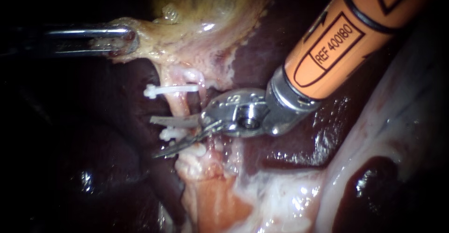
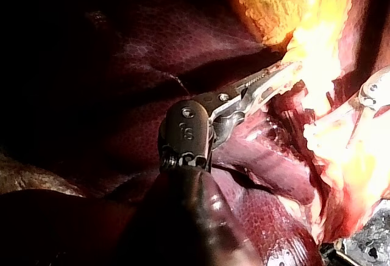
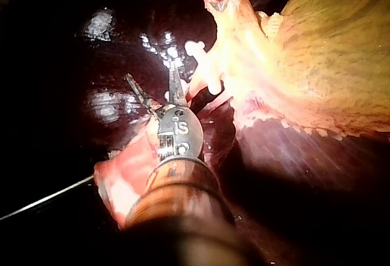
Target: Go to the cutting position left tube
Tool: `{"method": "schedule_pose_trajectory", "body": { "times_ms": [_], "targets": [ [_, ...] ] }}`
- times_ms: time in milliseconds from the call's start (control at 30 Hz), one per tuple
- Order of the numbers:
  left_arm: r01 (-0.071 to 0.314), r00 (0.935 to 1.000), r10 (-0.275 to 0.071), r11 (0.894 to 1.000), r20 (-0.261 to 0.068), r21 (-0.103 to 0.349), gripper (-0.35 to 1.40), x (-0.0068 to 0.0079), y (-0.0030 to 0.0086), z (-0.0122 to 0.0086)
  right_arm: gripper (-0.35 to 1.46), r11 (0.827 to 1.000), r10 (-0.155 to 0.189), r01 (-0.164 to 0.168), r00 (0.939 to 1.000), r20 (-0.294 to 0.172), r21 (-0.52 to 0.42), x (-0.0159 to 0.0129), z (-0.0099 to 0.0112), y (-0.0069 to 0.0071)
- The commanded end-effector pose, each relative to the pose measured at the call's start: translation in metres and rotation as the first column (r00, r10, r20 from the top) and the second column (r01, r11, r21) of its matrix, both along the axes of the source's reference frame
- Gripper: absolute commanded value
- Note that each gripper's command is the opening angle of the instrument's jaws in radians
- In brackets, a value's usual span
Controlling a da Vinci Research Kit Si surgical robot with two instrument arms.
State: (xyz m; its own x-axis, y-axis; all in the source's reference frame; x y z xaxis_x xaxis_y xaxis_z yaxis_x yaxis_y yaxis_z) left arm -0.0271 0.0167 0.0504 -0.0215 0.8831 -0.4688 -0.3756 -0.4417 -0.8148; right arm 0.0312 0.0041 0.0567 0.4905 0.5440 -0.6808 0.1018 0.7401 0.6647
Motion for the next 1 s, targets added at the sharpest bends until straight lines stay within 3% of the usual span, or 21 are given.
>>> {"method": "schedule_pose_trajectory", "body": {
  "times_ms": [33,200,300,1000],
  "targets": [
    [0.0,1.0,0.0,1.0,0.0,0.0,-0.35,0.0,0.0,0.0,1.1,1.0,-0.001,0.001,1.0,-0.001,0.0,0.0,0.0,0.0],
    [0.0,1.0,0.0,1.0,0.0,0.0,-0.35,0.0001,0.0,0.0,1.33,1.0,-0.006,0.006,1.0,-0.004,0.0,-0.0013,-0.0002,-0.0002],
    [-0.001,1.0,0.001,1.0,0.0,0.0,-0.35,0.0002,0.0,-0.0001,1.38,1.0,-0.009,0.009,0.9999,-0.004,0.005,-0.0026,-0.0002,-0.0004],
    [-0.002,1.0,0.002,1.0,0.001,0.001,-0.35,0.0005,-0.0001,-0.0002,1.43,0.998,0.007,-0.009,0.9997,0.022,0.06,-0.0063,0.0039,0.0012]
  ]
}}
